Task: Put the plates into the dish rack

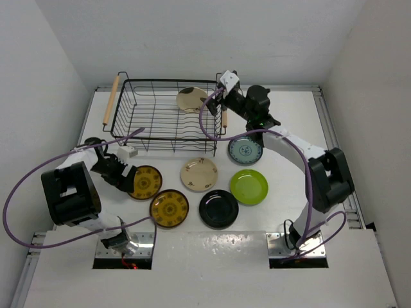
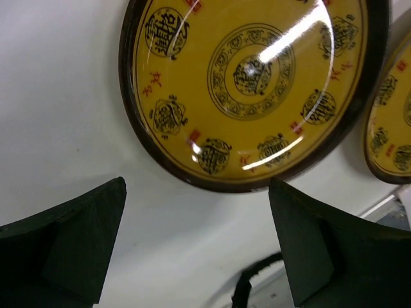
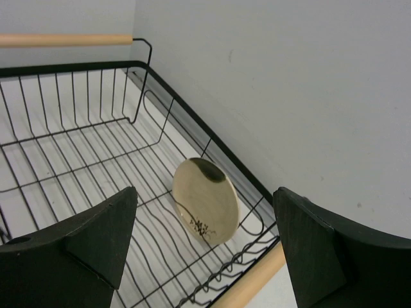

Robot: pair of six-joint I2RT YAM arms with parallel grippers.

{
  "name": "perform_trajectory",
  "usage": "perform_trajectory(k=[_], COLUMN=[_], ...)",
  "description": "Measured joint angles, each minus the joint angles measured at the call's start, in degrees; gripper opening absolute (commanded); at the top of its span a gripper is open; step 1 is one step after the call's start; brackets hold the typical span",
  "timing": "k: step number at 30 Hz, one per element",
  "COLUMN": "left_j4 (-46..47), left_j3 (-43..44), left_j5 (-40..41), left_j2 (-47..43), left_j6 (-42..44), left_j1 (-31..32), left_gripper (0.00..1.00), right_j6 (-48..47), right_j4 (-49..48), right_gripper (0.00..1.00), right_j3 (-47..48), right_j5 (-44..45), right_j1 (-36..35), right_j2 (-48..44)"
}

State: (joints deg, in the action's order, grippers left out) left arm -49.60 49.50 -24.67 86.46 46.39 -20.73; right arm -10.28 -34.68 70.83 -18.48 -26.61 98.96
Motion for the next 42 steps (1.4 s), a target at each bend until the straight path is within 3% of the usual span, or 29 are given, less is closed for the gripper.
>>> perform_trajectory(k=[8, 11, 16, 17, 23, 36, 38, 39, 40, 42], left_j4=[10.4, 13.2, 16.3, 16.6, 15.0, 1.5, -0.5, -1.5, -2.5, -5.6], left_j3=[-1.7, -1.8, -2.0, -2.2, -2.6, -1.3, -0.9, -0.7, -0.4, 0.7], left_j5=[-2.6, -3.6, -5.5, -6.1, -10.1, -8.2, -6.4, -5.5, -4.6, -3.3], left_j2=[3.4, 4.1, 5.1, 5.2, 5.9, 5.2, 5.2, 5.2, 5.3, 6.3], left_j6=[1.0, 1.2, 3.9, 4.6, 5.6, 9.2, 11.0, 12.1, 13.4, 15.0], left_j1=[-1.3, -1.6, -1.7, -1.7, -1.4, -1.4, -1.6, -1.8, -1.9, -2.4], left_gripper=[0.92, 0.72, 0.52, 0.37, 0.01, 0.0, 0.18, 0.34, 0.35, 0.45], right_j6=[-1.5, -3.4, -6.3, -6.9, -10.3, -12.5, -12.7, -12.7, -12.8, -12.9], right_j4=[2.2, 2.9, 4.2, 4.7, 6.8, 6.5, 6.5, 6.4, 6.5, 6.5], right_gripper=[0.79, 0.78, 0.77, 0.77, 0.77, 0.76, 0.77, 0.77, 0.77, 0.77], right_j3=[-6.7, -7.1, -7.7, -7.8, -9.5, -16.9, -17.9, -18.3, -18.8, -20.0], right_j5=[1.2, 2.8, 5.0, 5.3, 8.0, 9.6, 9.7, 9.7, 9.8, 10.0], right_j1=[-1.2, -2.8, -4.9, -5.1, -5.1, -5.0, -5.0, -5.0, -5.0, -5.0], right_j2=[-8.5, -11.0, -13.1, -13.3, -14.1, -17.9, -18.6, -18.9, -19.5, -20.7])
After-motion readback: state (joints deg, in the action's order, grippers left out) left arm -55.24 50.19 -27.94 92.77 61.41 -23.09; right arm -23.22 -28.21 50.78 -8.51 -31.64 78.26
